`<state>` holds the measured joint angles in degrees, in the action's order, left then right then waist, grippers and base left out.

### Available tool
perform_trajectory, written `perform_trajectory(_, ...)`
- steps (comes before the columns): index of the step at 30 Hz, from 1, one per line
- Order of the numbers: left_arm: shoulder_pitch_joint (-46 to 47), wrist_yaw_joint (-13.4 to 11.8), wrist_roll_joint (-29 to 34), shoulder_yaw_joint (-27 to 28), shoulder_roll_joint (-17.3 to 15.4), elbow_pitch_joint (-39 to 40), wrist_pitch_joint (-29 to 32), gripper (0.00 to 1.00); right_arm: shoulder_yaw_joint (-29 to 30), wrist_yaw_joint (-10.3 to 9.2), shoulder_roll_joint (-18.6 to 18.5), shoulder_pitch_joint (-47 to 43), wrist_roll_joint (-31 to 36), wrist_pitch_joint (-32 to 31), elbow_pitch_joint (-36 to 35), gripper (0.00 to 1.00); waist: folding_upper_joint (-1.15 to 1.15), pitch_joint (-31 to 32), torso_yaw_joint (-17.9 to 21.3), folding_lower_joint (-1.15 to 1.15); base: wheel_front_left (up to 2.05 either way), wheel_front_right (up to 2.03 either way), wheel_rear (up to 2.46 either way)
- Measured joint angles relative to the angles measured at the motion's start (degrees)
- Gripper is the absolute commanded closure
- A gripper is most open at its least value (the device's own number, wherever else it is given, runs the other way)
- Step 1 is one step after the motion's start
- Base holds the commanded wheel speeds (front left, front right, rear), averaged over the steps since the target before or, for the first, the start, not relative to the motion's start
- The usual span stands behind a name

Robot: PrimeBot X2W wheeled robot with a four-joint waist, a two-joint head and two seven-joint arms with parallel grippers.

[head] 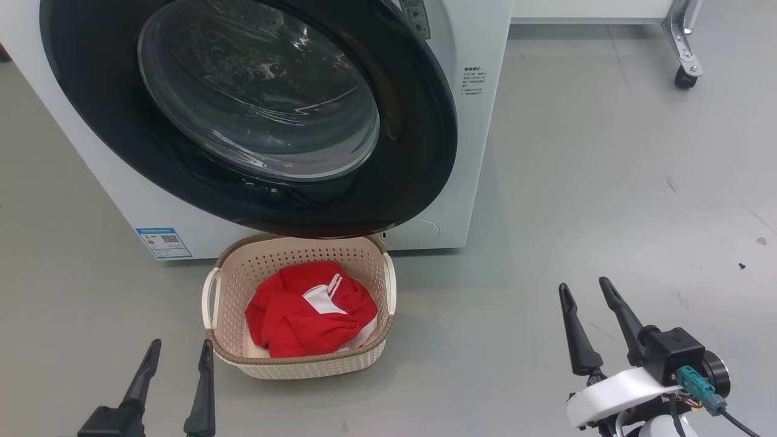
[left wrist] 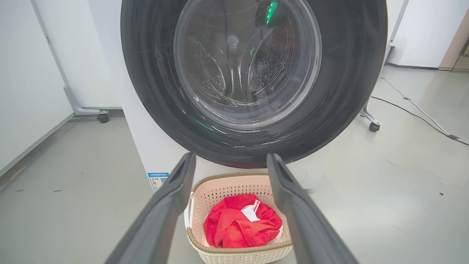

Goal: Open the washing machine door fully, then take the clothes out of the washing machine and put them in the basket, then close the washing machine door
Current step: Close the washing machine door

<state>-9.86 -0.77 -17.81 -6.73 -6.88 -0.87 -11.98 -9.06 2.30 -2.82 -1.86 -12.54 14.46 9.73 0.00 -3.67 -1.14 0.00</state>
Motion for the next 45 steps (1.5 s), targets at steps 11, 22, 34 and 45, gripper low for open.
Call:
perform_trajectory(11,0.62,-0.20,0.60,-0.10,0.00,-0.52,-0.27,0.00,0.04,0.08,0.03,0.00,-0.16,0.00,0.01,1.00,0.00,-0.12,-0.08,0.00,0.00,0.00,0.00)
perform_trajectory(22,3.20,-0.15,1.16,-0.65,0.08,-0.34,-0.70,0.00,-1.05,1.13,0.04,1.29,-0.16,0.00,0.10,1.00,0.00,-2.01,-1.51,0.00,0.00,0.00,0.00)
perform_trajectory(34,6.30,0.60,1.18,-2.26,0.79,0.09,-1.12,0.00,-3.48,2.37,-0.07,12.66,1.09,0.00,1.71,1.00,0.00,-6.25,-4.20,0.00,0.00,0.00,0.00)
perform_trajectory(45,11.26,1.47,1.18,-2.83,1.76,1.32,-1.76,0.00,-5.06,3.20,-0.56,25.62,1.57,-1.12,6.49,1.00,0.00,-12.33,-8.50,0.00,0.00,0.00,0.00)
